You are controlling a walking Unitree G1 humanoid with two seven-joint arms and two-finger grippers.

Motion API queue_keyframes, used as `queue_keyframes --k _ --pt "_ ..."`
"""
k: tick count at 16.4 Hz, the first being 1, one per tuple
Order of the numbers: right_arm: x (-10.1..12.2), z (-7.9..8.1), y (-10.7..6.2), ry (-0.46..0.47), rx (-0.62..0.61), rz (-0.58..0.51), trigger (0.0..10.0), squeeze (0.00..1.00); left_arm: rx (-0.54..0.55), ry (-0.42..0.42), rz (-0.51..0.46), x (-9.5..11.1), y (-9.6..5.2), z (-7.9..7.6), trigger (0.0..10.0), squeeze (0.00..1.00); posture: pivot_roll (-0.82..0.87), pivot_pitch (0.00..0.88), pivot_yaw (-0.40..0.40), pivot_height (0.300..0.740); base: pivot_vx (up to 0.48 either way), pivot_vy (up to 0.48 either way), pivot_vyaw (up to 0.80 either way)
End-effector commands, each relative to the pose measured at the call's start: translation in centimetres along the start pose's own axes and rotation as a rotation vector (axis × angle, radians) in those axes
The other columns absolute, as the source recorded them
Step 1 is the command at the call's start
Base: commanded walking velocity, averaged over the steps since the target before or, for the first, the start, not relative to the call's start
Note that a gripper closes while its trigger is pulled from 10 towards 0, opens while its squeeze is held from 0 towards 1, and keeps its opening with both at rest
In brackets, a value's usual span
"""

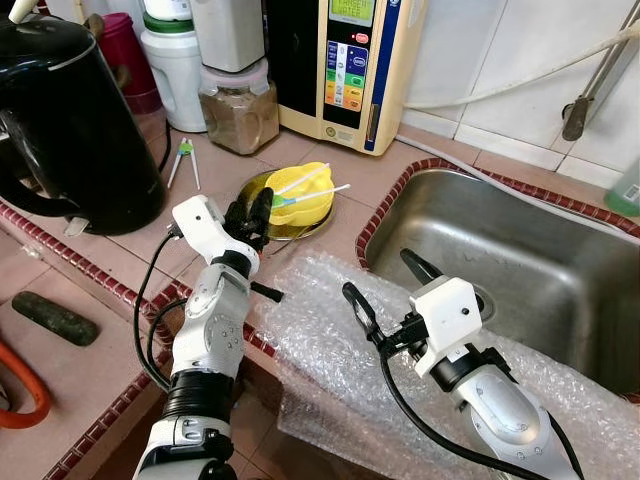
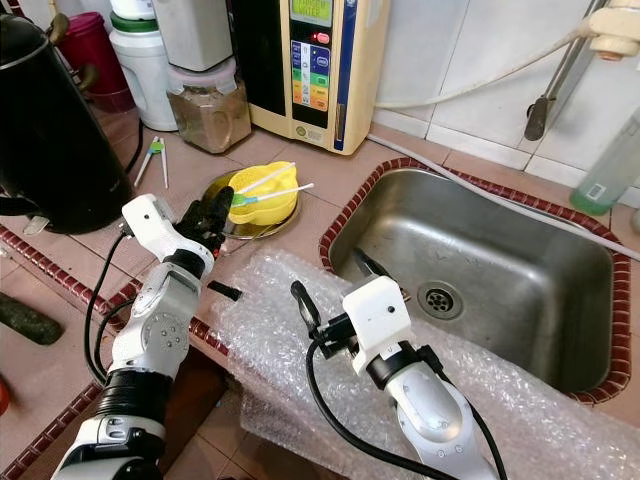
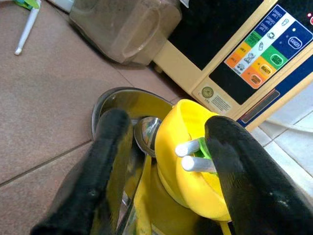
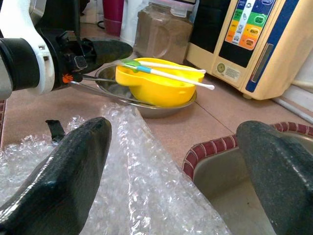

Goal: Kitchen organization

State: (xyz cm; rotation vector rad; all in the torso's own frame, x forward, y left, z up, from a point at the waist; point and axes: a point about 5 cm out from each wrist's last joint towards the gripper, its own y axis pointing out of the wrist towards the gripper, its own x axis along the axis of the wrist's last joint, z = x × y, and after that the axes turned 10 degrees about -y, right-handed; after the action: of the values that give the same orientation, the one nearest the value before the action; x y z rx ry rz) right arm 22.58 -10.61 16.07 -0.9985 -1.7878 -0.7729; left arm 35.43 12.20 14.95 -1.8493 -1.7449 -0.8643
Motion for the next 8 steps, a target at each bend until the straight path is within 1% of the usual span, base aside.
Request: queue_keyframes --k 1,4,8 --pt "0.46 -0.05 -0.12 -0.008 -0.013 -0.018 10.0 0.00 -0.013 -0.016 0.009 0.00 0.27 -0.34 0.0 0.00 -0.11 0.092 0.042 0.740 0.000 0.000 0.00" --pt "0.45 -0.17 -0.08 -0.014 -0.014 -0.019 10.0 0.00 -0.002 -0.025 0.002 0.20 0.36 -0.15 0.0 0.00 -0.11 0.088 0.039 0.740 0.000 0.000 0.00" --pt "0.45 -0.28 -0.07 -0.017 -0.012 -0.019 10.0 0.00 0.022 -0.006 -0.026 0.71 0.34 0.14 0.0 0.00 -0.11 0.086 0.033 0.740 0.000 0.000 0.00"
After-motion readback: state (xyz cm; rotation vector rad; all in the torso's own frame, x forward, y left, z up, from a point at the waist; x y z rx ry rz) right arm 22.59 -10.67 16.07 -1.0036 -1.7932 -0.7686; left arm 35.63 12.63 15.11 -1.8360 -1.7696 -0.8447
